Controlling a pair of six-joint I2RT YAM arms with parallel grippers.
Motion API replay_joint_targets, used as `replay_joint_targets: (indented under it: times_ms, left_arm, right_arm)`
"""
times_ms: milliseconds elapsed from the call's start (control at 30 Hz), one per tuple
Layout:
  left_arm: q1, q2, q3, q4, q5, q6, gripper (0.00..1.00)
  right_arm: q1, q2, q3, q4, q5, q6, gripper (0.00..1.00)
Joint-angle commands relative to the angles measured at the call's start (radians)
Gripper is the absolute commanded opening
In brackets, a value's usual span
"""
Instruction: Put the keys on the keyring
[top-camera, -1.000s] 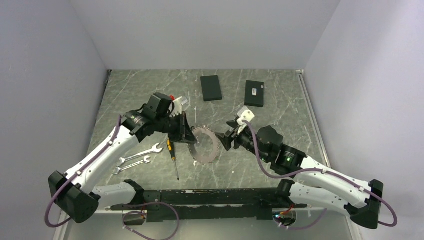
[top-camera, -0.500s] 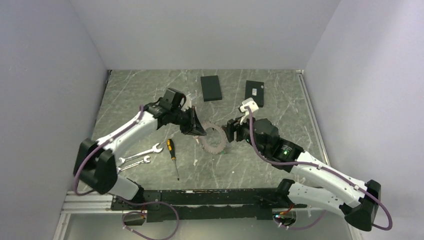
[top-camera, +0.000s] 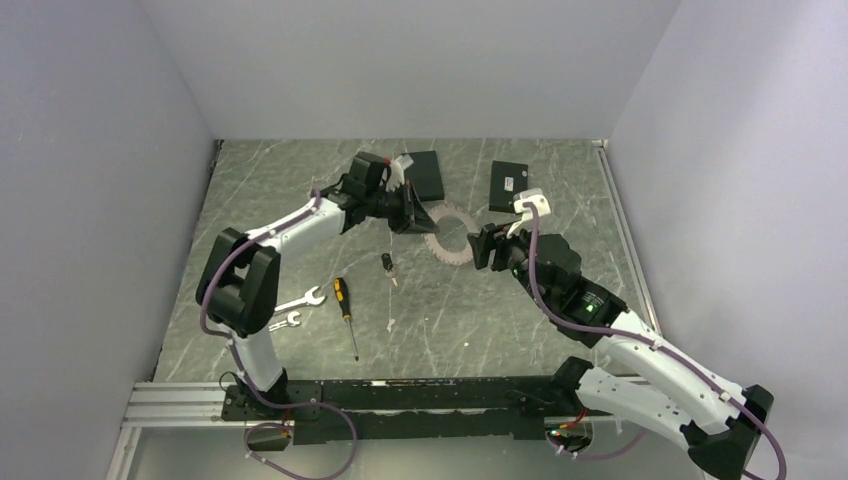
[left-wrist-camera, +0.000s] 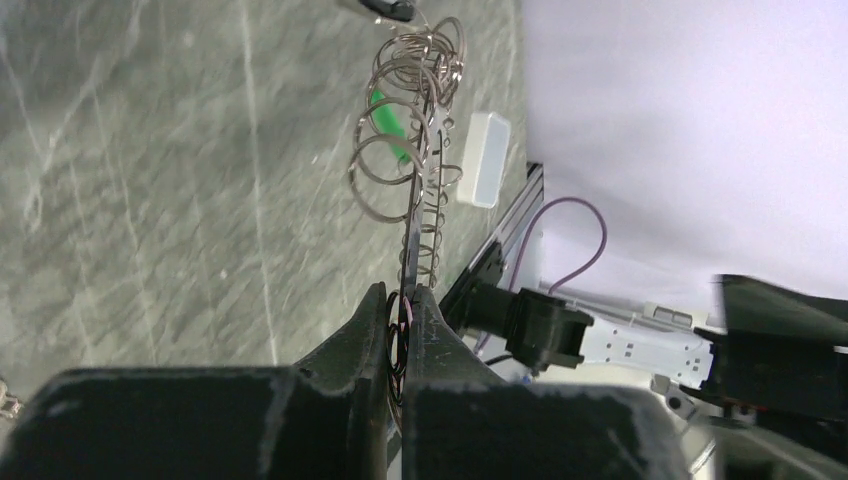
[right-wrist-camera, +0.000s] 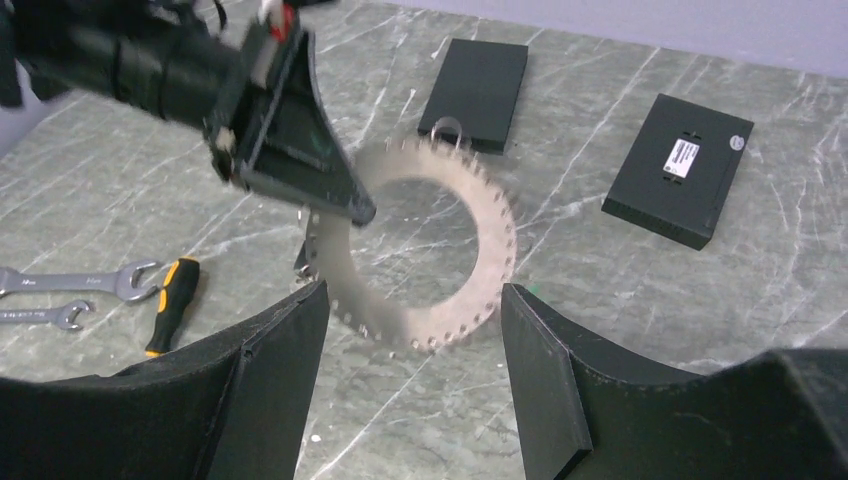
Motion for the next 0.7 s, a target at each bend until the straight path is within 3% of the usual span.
replay_joint_targets:
  times_ms: [0,100,200,367,533,600,667]
  left_arm:
    - [0.002,0.112,-0.141,0.06,0.112,-0.04,0.0]
    - [0.0,0.23,-0.228,0.146,0.22,-0.078,0.0]
    - [-0.003,0.23,-0.311,0.235,0.23,-0.105,0.0]
    - [-0.006,0.185,-0.269,-0.029,0.15,0.039,0.0]
    - [-0.01,0.182,-0.273,-0.12,0.141,0.096,0.16]
    - [-0.011,0.19,-0.272,-0.153,0.141,0.116,0.29]
    - [-0.012,0.179,-0.292,-0.149,0.144,0.119,0.5]
  right_arm:
    - [-0.019,-0.005,-0.015,0.047,0.015,-0.009,0.67]
    - [-0.028,0.02,-0.015,0.061,-0.005,-0.011,0.67]
    - [-0.036,0.036,-0.006,0.061,-0.014,-0.015,0.67]
    - [-0.048,0.04,-0.013,0.076,-0.025,-0.015,0.67]
    - [-0.057,0.061,-0.01,0.08,-0.048,-0.003,0.67]
    - [-0.059,0.064,-0.009,0.08,-0.051,-0.005,0.67]
    - [-0.06,0.061,-0.01,0.08,-0.05,-0.006,0.67]
